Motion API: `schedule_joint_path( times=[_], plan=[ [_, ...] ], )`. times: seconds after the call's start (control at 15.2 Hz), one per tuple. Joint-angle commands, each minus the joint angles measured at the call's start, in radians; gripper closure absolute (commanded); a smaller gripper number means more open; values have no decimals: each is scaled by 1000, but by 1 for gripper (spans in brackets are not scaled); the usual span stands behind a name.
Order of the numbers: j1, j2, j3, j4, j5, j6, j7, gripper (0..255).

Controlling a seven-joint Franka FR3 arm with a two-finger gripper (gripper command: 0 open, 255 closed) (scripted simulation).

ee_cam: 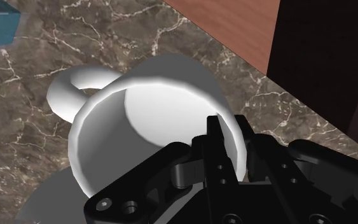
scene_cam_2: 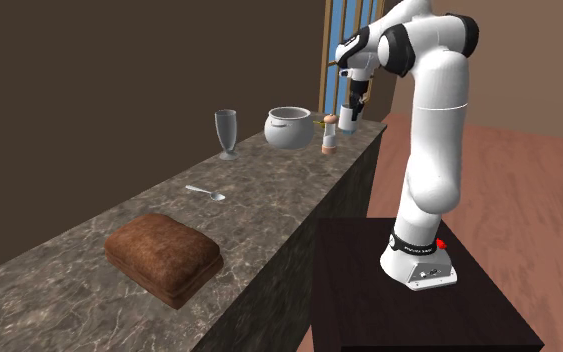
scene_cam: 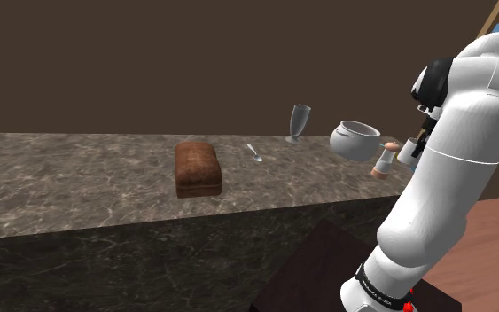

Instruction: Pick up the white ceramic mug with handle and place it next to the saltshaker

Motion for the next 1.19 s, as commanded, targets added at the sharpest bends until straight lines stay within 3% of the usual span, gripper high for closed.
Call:
schedule_joint_path(
  times=[0.0,1.12],
  plan=[
    [-3,7,3,-23,9,26,-8,255],
    [-99,148,95,-149,174,208,-124,255]
  ],
)
